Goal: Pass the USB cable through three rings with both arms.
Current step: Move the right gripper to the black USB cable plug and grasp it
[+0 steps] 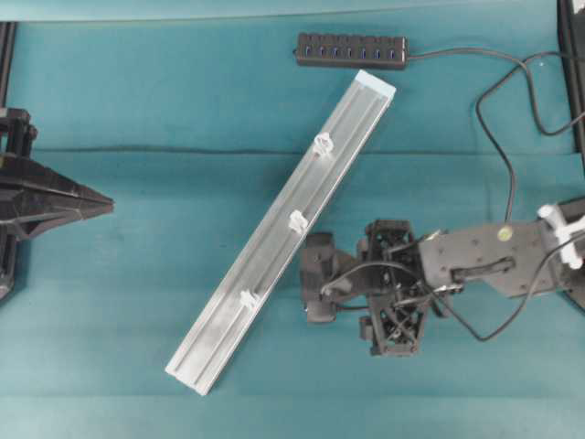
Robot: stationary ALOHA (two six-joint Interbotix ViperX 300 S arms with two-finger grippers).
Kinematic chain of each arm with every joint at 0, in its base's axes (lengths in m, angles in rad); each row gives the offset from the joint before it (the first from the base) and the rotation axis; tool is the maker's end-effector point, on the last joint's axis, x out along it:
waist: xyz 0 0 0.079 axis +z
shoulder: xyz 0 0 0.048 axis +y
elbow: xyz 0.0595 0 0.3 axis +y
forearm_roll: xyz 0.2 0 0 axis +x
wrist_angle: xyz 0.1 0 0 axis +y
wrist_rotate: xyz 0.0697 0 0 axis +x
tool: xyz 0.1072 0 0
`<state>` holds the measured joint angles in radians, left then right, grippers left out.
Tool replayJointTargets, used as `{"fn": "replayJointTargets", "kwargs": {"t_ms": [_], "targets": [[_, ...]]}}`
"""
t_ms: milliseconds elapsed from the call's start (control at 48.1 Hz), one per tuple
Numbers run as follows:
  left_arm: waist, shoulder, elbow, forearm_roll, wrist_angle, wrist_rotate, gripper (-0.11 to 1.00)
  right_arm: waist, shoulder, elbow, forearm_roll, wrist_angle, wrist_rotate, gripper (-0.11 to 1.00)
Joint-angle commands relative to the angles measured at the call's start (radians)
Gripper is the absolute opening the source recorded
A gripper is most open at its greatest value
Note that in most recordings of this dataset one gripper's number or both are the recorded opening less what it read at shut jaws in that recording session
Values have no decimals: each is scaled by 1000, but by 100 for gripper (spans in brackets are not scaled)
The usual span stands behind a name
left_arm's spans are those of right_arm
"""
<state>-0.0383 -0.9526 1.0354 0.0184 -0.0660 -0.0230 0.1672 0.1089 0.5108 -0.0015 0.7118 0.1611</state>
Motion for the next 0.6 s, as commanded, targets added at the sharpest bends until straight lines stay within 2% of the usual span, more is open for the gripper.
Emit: {"fn": "replayJointTargets", "kwargs": {"t_ms": [0, 229, 582], "targets": [[3, 9, -29, 2, -11, 0, -2, 8, 34, -25, -3, -15, -8, 79], [3, 6, -31, 2, -11, 0, -2, 9, 95, -64, -6, -43, -8, 78], [6, 5, -31, 2, -14, 0, -2, 14, 149, -64, -6, -48, -6, 78]]}}
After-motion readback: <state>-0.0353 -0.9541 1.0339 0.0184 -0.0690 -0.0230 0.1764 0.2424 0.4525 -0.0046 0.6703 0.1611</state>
